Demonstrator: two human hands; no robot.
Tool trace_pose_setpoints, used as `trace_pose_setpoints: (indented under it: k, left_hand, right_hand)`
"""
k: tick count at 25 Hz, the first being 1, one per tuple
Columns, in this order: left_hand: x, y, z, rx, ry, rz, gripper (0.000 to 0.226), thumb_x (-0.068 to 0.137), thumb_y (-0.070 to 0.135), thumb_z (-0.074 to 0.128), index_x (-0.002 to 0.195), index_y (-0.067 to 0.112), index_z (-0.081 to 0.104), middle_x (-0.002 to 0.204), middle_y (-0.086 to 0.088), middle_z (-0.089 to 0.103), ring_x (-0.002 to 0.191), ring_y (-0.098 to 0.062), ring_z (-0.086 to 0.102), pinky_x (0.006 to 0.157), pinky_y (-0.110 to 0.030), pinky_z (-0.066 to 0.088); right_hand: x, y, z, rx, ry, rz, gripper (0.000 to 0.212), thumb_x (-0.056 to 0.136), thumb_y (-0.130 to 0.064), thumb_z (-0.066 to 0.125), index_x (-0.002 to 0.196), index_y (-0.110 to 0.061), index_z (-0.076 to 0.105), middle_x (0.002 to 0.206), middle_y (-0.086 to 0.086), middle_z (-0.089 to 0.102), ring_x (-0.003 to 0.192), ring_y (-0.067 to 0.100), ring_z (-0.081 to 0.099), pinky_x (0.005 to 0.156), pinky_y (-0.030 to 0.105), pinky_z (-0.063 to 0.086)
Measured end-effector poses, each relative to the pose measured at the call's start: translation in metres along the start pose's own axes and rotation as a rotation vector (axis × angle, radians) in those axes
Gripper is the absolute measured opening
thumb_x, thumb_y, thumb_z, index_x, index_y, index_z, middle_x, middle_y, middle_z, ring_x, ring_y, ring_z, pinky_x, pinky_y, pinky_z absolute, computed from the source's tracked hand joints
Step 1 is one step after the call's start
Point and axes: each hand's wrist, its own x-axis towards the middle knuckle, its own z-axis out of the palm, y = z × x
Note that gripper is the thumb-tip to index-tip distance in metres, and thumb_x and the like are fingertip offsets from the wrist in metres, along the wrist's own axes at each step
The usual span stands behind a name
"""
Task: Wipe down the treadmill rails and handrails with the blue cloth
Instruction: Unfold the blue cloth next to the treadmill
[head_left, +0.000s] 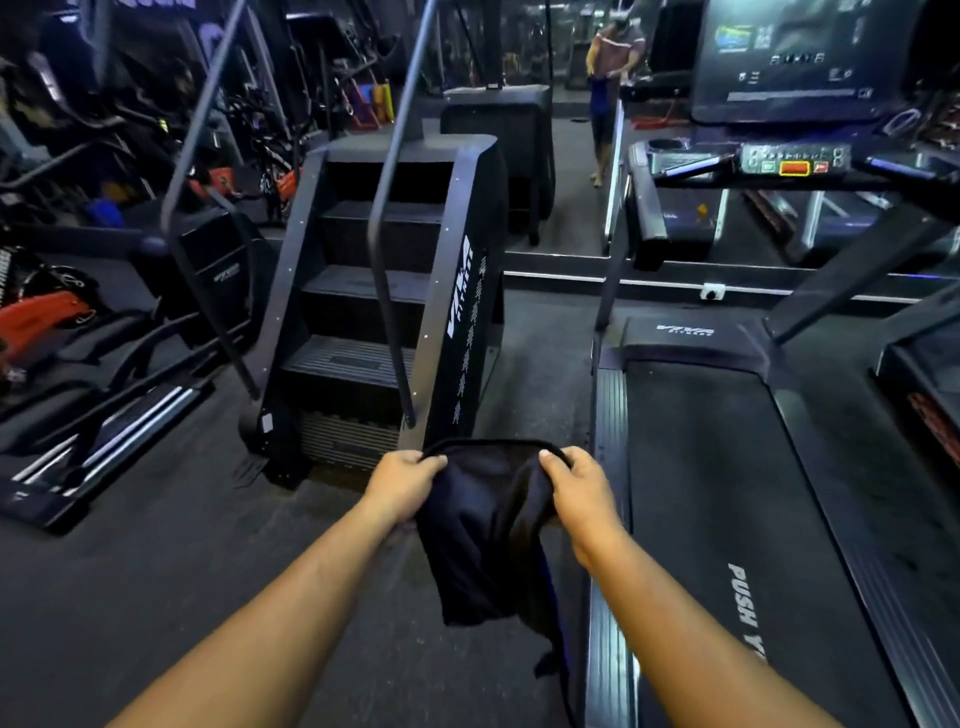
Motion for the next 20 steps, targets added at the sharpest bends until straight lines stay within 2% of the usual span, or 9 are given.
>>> trace_pose_setpoints:
  k: [4,7,9,10,12,14,16,18,20]
  left_hand:
    - [0.020,0.018,0.049,-0.120,-0.209,0.170,0.036,0.093,0.046,0.058,0.075,0.016,0.068,0.070,-0.002,0.066,0.067,-0.015,0.058,0.064,-0.033,0.043]
    - [0.025,0.038,0.068,-0.158,-0.291,0.251,0.045,0.097,0.053,0.053,0.094,0.010,0.065,0.075,0.001,0.065,0.067,-0.009,0.058,0.061,-0.028,0.046]
    - [0.041,0.052,0.069,-0.304,-0.334,0.287,0.042,0.089,0.049,0.068,0.093,0.007,0.062,0.075,-0.002,0.065,0.070,-0.012,0.059,0.065,-0.027,0.048]
    - [0.053,0.059,0.067,-0.350,-0.376,0.316,0.035,0.086,0.039,0.074,0.093,0.006,0.064,0.078,-0.005,0.068,0.074,-0.013,0.061,0.069,-0.027,0.050]
    - [0.079,0.074,0.063,-0.322,-0.468,0.387,0.013,0.089,0.015,0.072,0.097,0.005,0.068,0.087,-0.008,0.072,0.080,-0.014,0.064,0.073,-0.026,0.052]
    - [0.103,0.092,0.060,-0.250,-0.565,0.416,0.008,0.093,0.003,0.064,0.098,0.007,0.070,0.089,-0.007,0.072,0.079,-0.012,0.066,0.071,-0.025,0.052]
    - [0.125,0.114,0.057,-0.250,-0.636,0.426,0.010,0.095,0.003,0.061,0.100,0.008,0.069,0.089,-0.006,0.073,0.078,-0.012,0.066,0.070,-0.024,0.053]
    - [0.154,0.137,0.051,-0.316,-0.569,0.481,0.009,0.094,0.007,0.065,0.101,0.004,0.070,0.092,-0.010,0.073,0.083,-0.016,0.066,0.076,-0.028,0.055]
    - [0.186,0.150,0.043,-0.443,-0.473,0.507,0.014,0.090,0.012,0.071,0.101,0.003,0.071,0.099,-0.013,0.074,0.089,-0.019,0.065,0.084,-0.035,0.053]
  right_hand:
    - [0.028,-0.005,0.025,-0.095,-0.012,-0.192,0.015,0.084,-0.037,0.066,0.087,-0.022,0.068,0.078,0.001,0.073,0.074,0.022,0.071,0.066,0.051,0.059]
    - [0.039,-0.021,0.026,-0.094,-0.273,-0.162,0.017,0.095,-0.024,0.056,0.104,-0.025,0.070,0.089,-0.003,0.071,0.078,0.017,0.067,0.069,0.046,0.060]
    - [0.056,-0.030,0.013,-0.141,-0.458,-0.187,0.028,0.093,-0.020,0.047,0.111,-0.019,0.068,0.102,-0.003,0.067,0.091,0.010,0.062,0.079,0.035,0.054]
    - [0.069,-0.035,0.006,-0.184,-0.446,-0.262,0.029,0.087,-0.019,0.047,0.104,-0.022,0.070,0.104,-0.004,0.067,0.095,0.007,0.061,0.081,0.030,0.052]
    - [0.098,-0.042,-0.009,-0.263,-0.220,-0.434,0.028,0.082,-0.015,0.051,0.092,-0.034,0.069,0.103,-0.011,0.067,0.096,0.003,0.062,0.084,0.029,0.050]
    - [0.128,-0.050,-0.020,-0.246,-0.071,-0.419,0.037,0.088,-0.017,0.060,0.119,-0.037,0.060,0.115,-0.013,0.057,0.106,0.004,0.057,0.087,0.027,0.052]
    - [0.152,-0.061,-0.021,-0.156,-0.158,-0.267,0.056,0.094,-0.020,0.064,0.144,-0.031,0.040,0.132,-0.009,0.052,0.119,0.006,0.055,0.090,0.019,0.049]
    - [0.176,-0.073,-0.016,-0.010,-0.237,-0.197,0.040,0.097,-0.016,0.060,0.136,-0.016,0.052,0.127,0.003,0.066,0.115,0.016,0.063,0.091,0.026,0.051]
    - [0.192,-0.093,-0.003,0.105,-0.211,-0.261,0.023,0.098,-0.009,0.056,0.120,-0.006,0.063,0.114,0.011,0.073,0.104,0.020,0.068,0.089,0.032,0.053]
